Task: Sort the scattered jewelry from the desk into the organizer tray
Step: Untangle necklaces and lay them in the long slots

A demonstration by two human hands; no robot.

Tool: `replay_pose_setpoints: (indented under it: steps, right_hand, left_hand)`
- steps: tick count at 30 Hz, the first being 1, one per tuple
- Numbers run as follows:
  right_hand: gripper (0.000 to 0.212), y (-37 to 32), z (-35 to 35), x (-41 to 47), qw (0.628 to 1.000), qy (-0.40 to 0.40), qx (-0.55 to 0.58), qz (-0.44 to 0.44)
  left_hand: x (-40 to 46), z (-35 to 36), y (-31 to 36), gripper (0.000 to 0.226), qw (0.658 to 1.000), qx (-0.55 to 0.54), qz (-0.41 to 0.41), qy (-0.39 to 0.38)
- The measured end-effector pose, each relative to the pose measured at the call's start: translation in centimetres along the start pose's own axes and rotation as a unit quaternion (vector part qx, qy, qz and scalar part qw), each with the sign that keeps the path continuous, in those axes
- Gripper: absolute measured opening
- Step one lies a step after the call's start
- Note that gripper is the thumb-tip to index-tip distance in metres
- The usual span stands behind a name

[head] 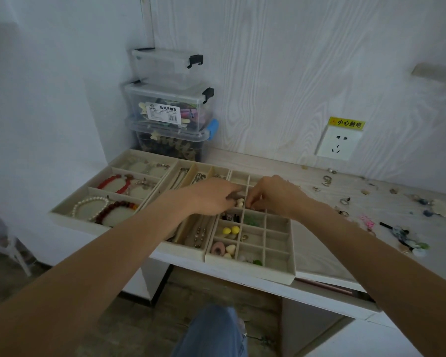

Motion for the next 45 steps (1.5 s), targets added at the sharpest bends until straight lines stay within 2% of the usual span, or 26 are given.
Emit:
replay_pose_setpoints:
  steps: [12,17,31,42,45]
  right_hand:
    - [0.012,0.7,-0.8,-0.6,0.992,0.079,-0.082,0.062]
    - [0.017,0.4,-0.8,-0.6,0.984,0.079,-0.144,0.065]
    - [0.015,0.3,-0.9,-0.1,0.983,0.059,-0.153,0.084]
    - [0.015,0.7,-1.5,-0.4,0.984,0.09,-0.128,0.088]
    - [0.013,0.8,-1.3,-0.3,0.985,0.071,-0.127,0.091]
  left_hand:
    - [-0.1,-0.3,0.3,0.046,1.0,0.007,-0.019,0.0]
    - [-0.2,-0.4,0.5,0.032,1.0,0.022,-0.02,-0.002]
    - [0.0,-0.4,0.5,0.034,0.999,0.033,-0.03,0.0]
    - [-0.1,-0.6,0.7,0.034,0.999,0.023,-0.031,0.001]
    - [0.0,-0.6,0.9,0.036,0.999,0.031,-0.03,0.001]
Point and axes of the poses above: each hand's wrist, its own x-axis towards the middle knuckle, its own z-axis out of the palm, y = z × x, the point moved 10 cm from there along x, towards the middle knuckle, and after that the axes turned 7 degrees about -x, right-handed, at the moved point
